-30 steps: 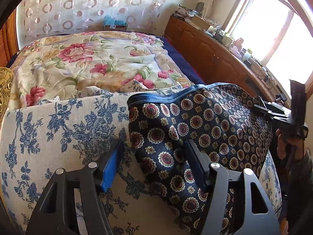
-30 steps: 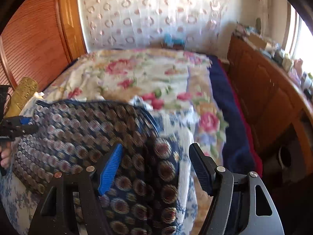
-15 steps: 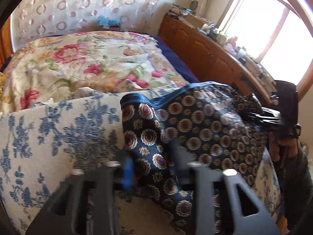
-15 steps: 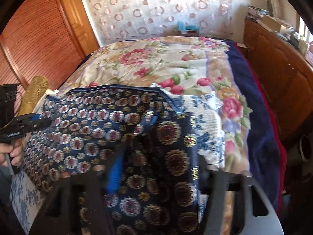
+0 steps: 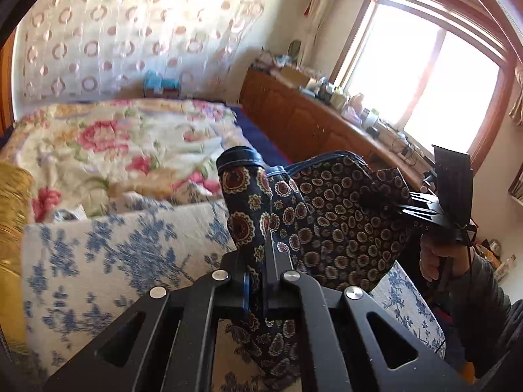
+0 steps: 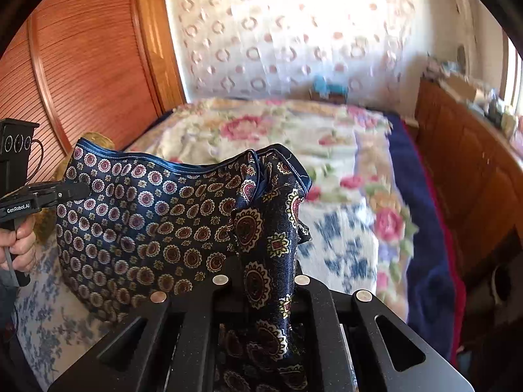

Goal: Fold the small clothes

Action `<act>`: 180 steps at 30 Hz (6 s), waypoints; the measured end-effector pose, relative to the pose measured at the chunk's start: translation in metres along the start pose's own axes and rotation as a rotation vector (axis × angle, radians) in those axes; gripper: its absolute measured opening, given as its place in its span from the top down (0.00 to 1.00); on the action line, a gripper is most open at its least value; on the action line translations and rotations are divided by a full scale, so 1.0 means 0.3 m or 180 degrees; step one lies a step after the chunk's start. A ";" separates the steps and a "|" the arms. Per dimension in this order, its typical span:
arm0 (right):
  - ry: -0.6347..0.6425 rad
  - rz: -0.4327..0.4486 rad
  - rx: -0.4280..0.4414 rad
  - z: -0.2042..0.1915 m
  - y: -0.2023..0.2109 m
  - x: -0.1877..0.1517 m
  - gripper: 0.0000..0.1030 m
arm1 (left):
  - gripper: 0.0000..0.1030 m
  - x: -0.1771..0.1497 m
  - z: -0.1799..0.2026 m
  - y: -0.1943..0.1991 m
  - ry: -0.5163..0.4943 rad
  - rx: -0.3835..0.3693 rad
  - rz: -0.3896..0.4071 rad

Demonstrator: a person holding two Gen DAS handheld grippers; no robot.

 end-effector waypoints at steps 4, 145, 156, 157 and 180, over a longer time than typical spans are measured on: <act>0.0181 0.0207 -0.0072 -0.060 0.058 0.077 0.92 | 0.95 0.038 -0.010 0.114 -0.0033 0.0079 0.0250; -0.0245 0.1066 -0.0761 -0.544 0.762 -0.282 0.22 | 0.15 -0.304 0.020 0.736 -0.0184 0.1349 0.1231; -0.0241 0.1067 -0.0753 -0.537 0.762 -0.277 0.22 | 0.15 -0.305 0.022 0.738 -0.0183 0.1346 0.1231; -0.0238 0.1068 -0.0749 -0.535 0.761 -0.275 0.22 | 0.15 -0.305 0.022 0.739 -0.0182 0.1348 0.1234; -0.0220 0.1085 -0.0737 -0.504 0.757 -0.277 0.22 | 0.15 -0.306 0.025 0.742 -0.0190 0.1347 0.1236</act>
Point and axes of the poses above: each gripper's, at about its wrist camera, not at the fingertips, and y roughly against the way its jaws point, z to its right, x to its top, the point moved 10 cm from there along -y, roughly the way its jaws point, and after that the axes turned 12 degrees about y, right-handed, at the moved point
